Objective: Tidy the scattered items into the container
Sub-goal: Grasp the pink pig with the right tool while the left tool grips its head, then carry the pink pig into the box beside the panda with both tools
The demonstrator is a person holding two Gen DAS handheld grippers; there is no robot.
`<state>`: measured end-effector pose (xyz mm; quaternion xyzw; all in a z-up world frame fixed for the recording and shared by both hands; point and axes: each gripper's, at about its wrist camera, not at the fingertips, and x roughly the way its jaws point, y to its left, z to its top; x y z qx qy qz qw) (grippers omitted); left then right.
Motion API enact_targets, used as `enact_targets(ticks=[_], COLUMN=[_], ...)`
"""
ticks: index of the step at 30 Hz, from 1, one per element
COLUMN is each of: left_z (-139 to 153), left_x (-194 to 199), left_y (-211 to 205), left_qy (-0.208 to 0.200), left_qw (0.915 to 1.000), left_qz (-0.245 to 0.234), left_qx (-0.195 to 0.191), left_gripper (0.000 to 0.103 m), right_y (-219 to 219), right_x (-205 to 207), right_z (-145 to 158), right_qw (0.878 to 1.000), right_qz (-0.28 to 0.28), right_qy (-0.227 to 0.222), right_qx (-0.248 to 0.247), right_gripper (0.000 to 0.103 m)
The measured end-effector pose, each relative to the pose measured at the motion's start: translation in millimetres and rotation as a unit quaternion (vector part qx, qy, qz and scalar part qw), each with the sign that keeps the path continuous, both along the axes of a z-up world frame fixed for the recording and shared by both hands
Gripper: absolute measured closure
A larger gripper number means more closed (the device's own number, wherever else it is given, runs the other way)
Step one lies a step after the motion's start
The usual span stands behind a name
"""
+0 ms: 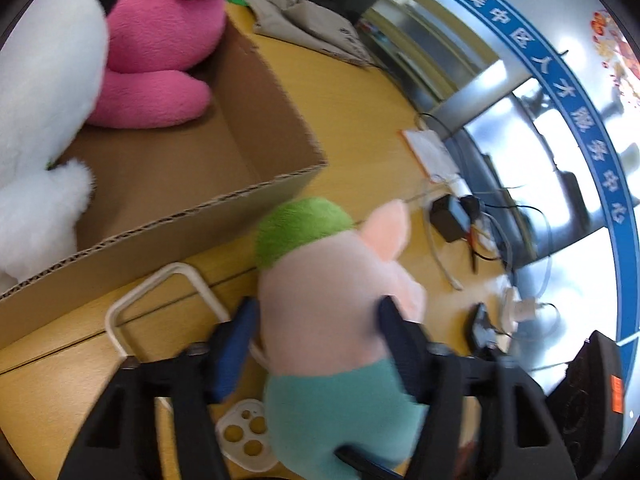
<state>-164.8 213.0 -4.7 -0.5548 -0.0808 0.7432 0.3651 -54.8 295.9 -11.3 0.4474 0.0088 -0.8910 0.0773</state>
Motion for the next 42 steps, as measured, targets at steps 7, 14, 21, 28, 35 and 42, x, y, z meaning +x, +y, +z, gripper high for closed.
enact_targets(ticks=[7, 14, 21, 28, 35, 42], left_z=[15.0, 32.9, 88.0, 102.6, 32.7, 10.2], left_x=[20.7, 37.1, 45.9, 14.7, -20.4, -7.2], left_y=[1.0, -20.0, -42.0, -53.6, -61.6, -18.6], left_qy=[0.035, 0.047, 0.085, 0.104, 0.003, -0.025], left_qw=[0.9991, 0.9989, 0.9943, 0.9931, 0.997, 0.9989], left_qz=[-0.01, 0.002, -0.009, 0.019, 0.068, 0.012], left_qx=[-0.019, 0.004, 0.063, 0.05, 0.037, 0.038], left_gripper=[0.063, 0.071, 0.103, 0.1, 0.031, 0.016], right_y=[-9.9, -12.9, -27.9, -40.0, 2.5, 45.2], right_x=[10.3, 31.0, 24.9, -18.8, -26.4, 8.4], right_z=[1.1, 13.4, 57.9, 92.1, 29.2, 45.6], right_qw=[1.0, 0.998, 0.991, 0.985, 0.999, 0.999], right_qz=[0.02, 0.04, 0.073, 0.104, 0.037, -0.001], right_qy=[0.011, 0.043, 0.115, 0.128, 0.027, 0.025], right_qx=[0.004, -0.028, 0.01, 0.047, 0.003, -0.04], right_gripper=[0.034, 0.046, 0.051, 0.083, 0.024, 0.022])
